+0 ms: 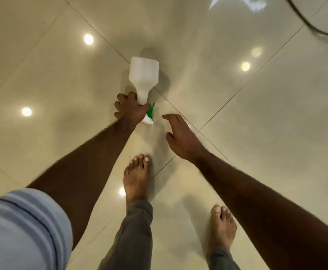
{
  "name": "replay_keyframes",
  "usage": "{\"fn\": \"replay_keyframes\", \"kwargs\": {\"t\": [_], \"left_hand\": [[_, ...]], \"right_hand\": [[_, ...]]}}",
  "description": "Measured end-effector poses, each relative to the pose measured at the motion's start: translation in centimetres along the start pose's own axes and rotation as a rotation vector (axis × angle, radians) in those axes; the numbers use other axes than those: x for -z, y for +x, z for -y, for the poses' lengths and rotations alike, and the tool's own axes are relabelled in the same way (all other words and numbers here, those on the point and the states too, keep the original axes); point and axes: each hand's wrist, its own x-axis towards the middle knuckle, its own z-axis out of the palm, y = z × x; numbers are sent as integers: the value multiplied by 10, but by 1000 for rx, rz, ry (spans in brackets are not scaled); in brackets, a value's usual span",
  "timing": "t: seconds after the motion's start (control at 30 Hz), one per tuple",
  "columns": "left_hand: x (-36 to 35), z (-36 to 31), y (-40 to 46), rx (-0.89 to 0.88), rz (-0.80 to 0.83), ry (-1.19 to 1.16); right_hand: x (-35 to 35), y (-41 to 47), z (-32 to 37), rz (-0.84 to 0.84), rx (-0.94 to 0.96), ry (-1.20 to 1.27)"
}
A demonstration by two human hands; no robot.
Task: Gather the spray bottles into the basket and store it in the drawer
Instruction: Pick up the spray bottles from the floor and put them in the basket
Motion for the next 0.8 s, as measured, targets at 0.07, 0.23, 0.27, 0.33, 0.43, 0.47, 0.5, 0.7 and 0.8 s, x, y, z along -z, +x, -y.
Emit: {"fn": "replay_keyframes", "kwargs": {"t": [0.07,0.23,0.27,0.33,0.43,0.47,0.5,0.7,0.8], "left_hand": [[4,-8,-2,-20,-1,58],[45,-18,-65,-274,50,180],[57,-21,-85,-349,58,235],[90,-29,-133,-477,103,349],[138,-51,-205,-717,173,569],[154,-62,-230,-824,187,647],[169,-75,-254,-929,195,723],[264,-172,-402,-1458,235,873],[295,-219,-461,-1419,324,708]], "right_hand": [[13,0,0,-26,0,6],[57,-39,20,-148,3,26],[66,-53,28,-176,5,2],[87,-89,52,-236,10,-111],[115,-149,87,-228,18,-371],[126,-173,98,-177,6,-416],[136,-196,107,-116,-12,-430],[201,-335,171,-64,-249,20],[241,-403,188,-259,-299,262]]}}
